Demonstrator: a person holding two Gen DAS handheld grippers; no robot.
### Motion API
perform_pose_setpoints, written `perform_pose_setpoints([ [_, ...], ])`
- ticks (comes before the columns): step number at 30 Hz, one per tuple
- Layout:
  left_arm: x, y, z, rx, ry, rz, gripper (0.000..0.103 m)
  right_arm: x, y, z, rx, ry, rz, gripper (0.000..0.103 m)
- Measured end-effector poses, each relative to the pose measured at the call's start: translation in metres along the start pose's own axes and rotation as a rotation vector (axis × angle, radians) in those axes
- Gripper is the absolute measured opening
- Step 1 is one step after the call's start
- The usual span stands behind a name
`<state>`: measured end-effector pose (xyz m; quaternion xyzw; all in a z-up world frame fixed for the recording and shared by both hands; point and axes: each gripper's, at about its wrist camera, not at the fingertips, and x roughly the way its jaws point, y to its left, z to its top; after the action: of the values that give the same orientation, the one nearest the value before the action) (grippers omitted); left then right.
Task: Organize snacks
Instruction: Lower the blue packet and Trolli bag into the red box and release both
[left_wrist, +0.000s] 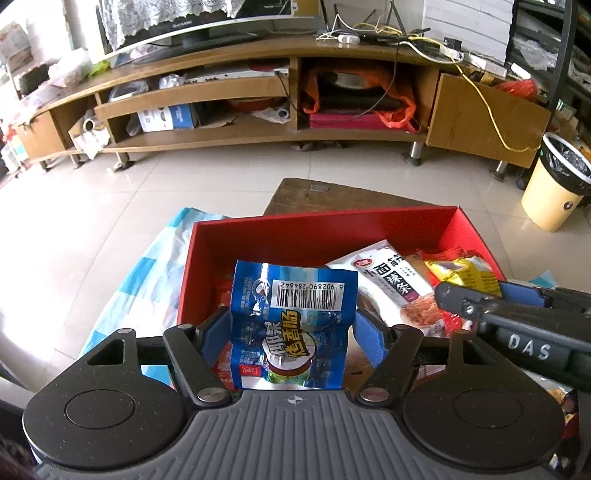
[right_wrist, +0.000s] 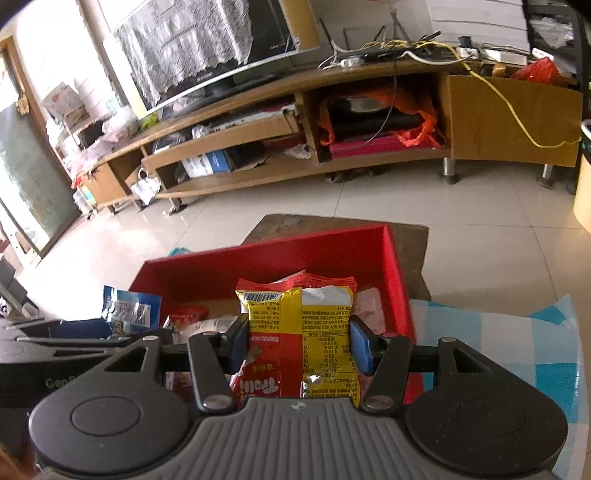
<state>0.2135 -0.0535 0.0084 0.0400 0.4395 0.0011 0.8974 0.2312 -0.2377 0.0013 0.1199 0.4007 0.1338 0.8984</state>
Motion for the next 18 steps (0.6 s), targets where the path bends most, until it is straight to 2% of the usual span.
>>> perform_pose_setpoints([
  [5, 0.0034, 0.0036, 0.0002, -0.011, 0.011, 0.005, 0.078, 0.0054, 0.001, -0.0031, 0.005, 0.015, -0.005, 0.055],
  [10, -0.0033, 0.0018, 0.0023, -0.001, -0.028, 0.023, 0.087, -0.0006, -0.0032, -0.0018, 0.013, -0.005, -0.002, 0.056],
  [18, -0.0027, -0.0021, 0.0008, 0.016, -0.027, 0.027, 0.088, -0.0028, -0.0035, -0.0027, 0.02, -0.001, -0.009, 0.057],
])
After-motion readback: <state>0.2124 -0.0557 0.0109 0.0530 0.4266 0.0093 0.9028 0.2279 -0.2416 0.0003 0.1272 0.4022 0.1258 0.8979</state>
